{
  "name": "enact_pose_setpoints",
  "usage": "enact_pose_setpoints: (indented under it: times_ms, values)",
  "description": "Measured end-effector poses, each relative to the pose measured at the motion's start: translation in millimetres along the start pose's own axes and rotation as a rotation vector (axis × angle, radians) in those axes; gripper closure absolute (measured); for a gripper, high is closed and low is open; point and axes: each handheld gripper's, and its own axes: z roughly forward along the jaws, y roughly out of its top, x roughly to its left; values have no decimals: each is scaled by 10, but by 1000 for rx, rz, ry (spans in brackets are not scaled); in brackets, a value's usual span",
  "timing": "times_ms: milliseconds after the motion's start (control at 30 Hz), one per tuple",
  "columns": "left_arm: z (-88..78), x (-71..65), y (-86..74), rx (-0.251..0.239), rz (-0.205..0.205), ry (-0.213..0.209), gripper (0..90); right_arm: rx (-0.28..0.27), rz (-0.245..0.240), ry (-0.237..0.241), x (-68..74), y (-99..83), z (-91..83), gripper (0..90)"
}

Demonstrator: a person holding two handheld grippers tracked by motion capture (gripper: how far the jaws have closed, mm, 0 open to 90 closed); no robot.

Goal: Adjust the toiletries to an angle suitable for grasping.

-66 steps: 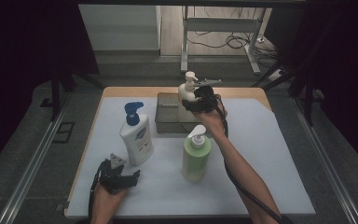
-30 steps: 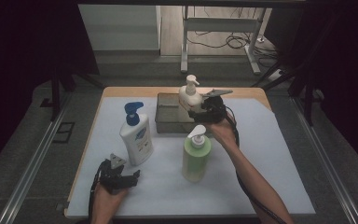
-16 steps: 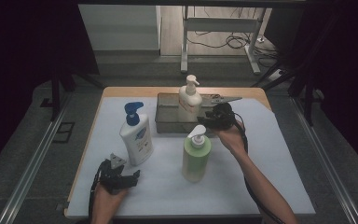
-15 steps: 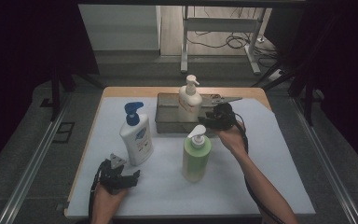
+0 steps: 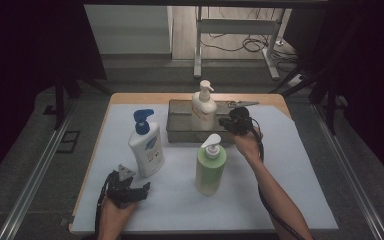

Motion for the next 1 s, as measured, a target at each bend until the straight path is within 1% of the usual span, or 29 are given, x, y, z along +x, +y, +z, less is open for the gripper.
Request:
enact_pose_setpoints:
  times_ms: [33,200,333,400,567,767,867,1000]
  values:
    - [0,0,0,0,0,0,142,5,-2,-6,-1,8,23,870]
    - [0,0,0,0,1,1,142,23,-7,-5,24,40,138,876]
    - [0,0,0,0,1,1,142,36,0,3,35,73,209,887]
    - [0,1,0,0,0,1,142,43,-3,-3,33,84,239,894]
    - [0,1,0,0,0,-1,142,53,27,10,1,87,269,895]
    - [0,1,0,0,-1,0,142,73,24,3,29,88,317,896]
    - [0,1,0,0,-1,0,142,74,18,7,37,93,329,896]
    - [0,1,0,1,-1,1,142,85,9,13,83,114,358,894]
